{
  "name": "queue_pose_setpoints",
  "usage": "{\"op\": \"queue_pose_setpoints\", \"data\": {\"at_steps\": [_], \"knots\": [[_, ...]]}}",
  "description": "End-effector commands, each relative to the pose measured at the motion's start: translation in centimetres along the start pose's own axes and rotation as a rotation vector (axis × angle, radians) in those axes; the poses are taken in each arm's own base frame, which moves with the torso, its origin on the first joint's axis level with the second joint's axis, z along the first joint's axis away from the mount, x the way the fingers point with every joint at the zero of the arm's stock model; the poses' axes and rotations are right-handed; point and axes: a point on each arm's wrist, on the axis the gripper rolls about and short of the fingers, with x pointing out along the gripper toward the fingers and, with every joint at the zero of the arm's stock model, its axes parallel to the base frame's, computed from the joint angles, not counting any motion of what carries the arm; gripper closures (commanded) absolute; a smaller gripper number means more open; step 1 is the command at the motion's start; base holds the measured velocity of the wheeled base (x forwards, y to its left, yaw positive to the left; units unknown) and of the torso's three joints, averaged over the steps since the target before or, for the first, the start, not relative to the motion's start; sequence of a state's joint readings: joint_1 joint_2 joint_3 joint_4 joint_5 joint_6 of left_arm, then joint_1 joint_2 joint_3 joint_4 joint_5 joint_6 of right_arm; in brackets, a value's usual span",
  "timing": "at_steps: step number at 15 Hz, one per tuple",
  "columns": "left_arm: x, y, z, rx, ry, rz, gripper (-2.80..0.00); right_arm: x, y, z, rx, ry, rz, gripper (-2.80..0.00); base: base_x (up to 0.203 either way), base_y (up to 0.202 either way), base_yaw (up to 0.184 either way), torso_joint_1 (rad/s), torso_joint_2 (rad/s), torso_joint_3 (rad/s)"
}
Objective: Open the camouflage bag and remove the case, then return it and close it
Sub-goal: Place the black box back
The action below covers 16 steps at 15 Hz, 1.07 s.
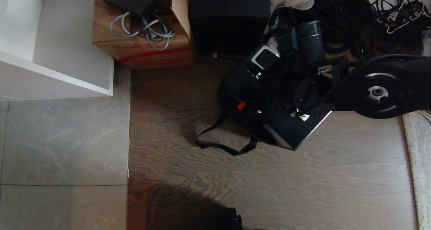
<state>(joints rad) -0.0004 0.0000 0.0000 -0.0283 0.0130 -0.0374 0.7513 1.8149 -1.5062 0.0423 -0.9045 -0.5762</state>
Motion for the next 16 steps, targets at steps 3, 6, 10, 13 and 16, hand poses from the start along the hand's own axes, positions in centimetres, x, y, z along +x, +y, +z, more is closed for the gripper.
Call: {"op": "queue_pose_setpoints", "data": {"at_steps": [3,6,10,13,16], "knots": [[0.1,0.0,-0.2,-0.001,0.007,0.002,0.0,0.8,0.8,0.5,0.007,-0.005,-0.01,0.0,0.0,0.0,0.0,0.0,0.0,0.0],[0.1,0.0,-0.2,-0.001,0.007,0.002,0.0,1.1,1.1,0.8,0.02,-0.013,-0.014,0.0,0.0,0.0,0.0,0.0,0.0,0.0],[0.1,0.0,-0.2,-0.001,0.007,0.0,0.0,1.2,1.0,1.0,0.041,-0.023,-0.022,0.0,0.0,0.0,0.0,0.0,0.0,0.0],[0.1,0.0,-0.2,-0.001,0.007,0.002,0.0,1.5,1.3,1.4,0.061,-0.034,-0.03,0.0,0.0,0.0,0.0,0.0,0.0,0.0],[0.1,0.0,-0.2,-0.001,0.007,0.002,0.0,1.5,1.3,1.5,0.072,-0.038,-0.032,0.0,0.0,0.0,0.0,0.0,0.0,0.0]]}}
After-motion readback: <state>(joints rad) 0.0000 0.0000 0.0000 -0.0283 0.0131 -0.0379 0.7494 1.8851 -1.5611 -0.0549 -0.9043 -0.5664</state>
